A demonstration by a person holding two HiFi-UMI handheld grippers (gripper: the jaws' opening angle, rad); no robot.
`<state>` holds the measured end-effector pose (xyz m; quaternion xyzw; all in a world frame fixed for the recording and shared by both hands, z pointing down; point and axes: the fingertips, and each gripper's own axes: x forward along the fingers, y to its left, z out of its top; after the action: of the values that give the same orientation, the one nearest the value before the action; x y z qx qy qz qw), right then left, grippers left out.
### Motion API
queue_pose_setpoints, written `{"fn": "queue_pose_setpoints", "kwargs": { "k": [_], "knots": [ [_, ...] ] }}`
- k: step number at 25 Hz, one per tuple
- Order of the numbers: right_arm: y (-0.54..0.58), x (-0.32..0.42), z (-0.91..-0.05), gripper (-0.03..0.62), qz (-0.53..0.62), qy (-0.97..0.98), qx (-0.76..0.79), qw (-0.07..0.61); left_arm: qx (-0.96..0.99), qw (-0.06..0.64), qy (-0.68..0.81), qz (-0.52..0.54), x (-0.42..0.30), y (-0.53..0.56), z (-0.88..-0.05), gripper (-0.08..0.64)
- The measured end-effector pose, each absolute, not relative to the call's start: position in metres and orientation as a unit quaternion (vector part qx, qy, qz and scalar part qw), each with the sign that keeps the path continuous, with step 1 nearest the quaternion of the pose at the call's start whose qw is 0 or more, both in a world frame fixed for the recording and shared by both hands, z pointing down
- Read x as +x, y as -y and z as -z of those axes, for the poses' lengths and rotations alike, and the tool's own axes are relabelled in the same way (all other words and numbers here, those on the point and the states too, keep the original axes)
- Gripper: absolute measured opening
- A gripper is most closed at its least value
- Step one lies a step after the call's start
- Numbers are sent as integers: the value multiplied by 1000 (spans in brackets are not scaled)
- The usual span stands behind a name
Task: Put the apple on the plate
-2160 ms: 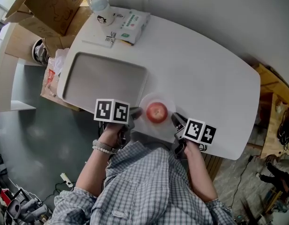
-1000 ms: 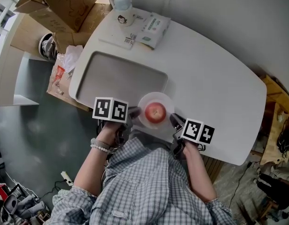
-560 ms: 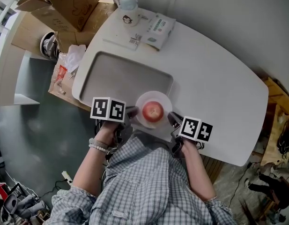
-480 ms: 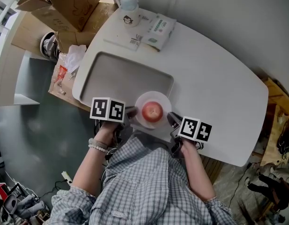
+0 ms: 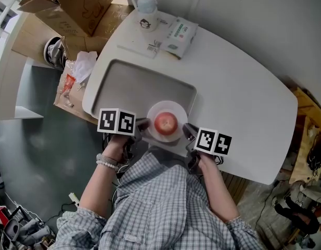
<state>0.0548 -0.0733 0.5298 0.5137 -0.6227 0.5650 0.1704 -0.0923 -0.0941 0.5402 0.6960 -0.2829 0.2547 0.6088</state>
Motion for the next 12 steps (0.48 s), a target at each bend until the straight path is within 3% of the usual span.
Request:
{"fn": "queue_pose_setpoints", "kwargs": {
  "k": [12],
  "knots": [
    [83,34,-541,43,-560,622,514,191,694,607,285,-261,-113,104,-550,34]
  ]
}}
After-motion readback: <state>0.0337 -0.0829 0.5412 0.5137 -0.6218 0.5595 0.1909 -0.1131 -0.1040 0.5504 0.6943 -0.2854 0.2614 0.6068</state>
